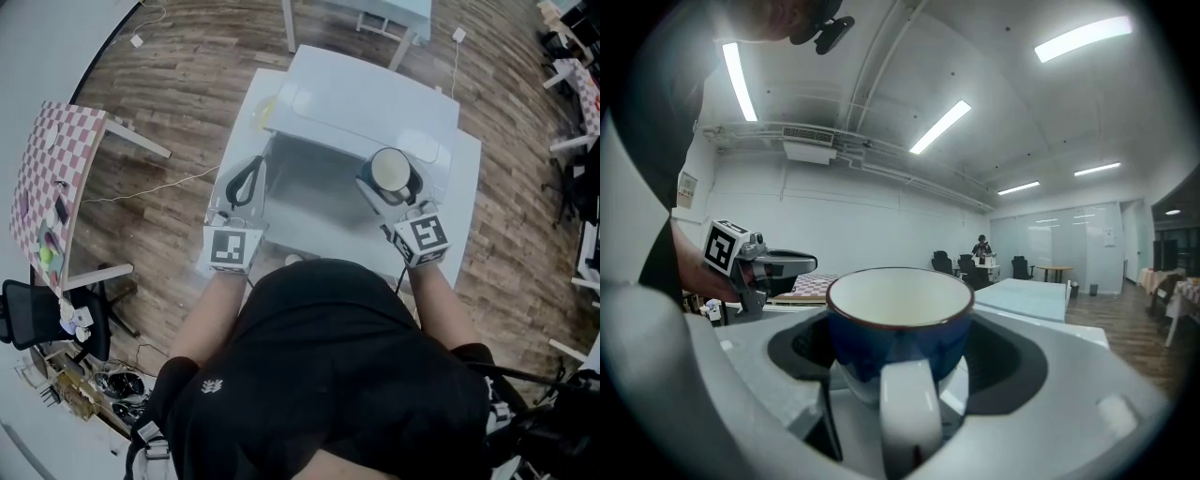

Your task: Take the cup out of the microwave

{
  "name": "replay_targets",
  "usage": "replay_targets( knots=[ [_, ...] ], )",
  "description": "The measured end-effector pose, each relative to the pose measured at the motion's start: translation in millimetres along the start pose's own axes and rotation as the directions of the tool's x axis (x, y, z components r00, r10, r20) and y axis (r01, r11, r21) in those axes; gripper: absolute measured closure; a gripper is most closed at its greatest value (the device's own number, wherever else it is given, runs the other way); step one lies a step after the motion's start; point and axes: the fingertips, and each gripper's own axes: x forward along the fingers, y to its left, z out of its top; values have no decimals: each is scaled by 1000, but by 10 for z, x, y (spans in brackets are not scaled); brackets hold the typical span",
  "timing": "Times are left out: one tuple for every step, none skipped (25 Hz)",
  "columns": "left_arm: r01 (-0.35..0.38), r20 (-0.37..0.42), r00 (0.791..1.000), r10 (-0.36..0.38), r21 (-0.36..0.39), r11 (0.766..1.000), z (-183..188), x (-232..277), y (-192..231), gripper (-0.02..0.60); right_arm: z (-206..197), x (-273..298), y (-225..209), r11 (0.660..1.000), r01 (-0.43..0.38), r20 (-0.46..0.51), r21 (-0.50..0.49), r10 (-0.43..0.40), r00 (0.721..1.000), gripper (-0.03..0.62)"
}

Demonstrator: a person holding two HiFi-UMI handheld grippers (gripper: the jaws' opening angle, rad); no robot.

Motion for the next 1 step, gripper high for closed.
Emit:
replay_targets(
  knots=[
    [-1,0,1000,1,0,1000,2,-11,-2,580,5,-2,8,1000,-1,0,-2,1,1000,203]
  ],
)
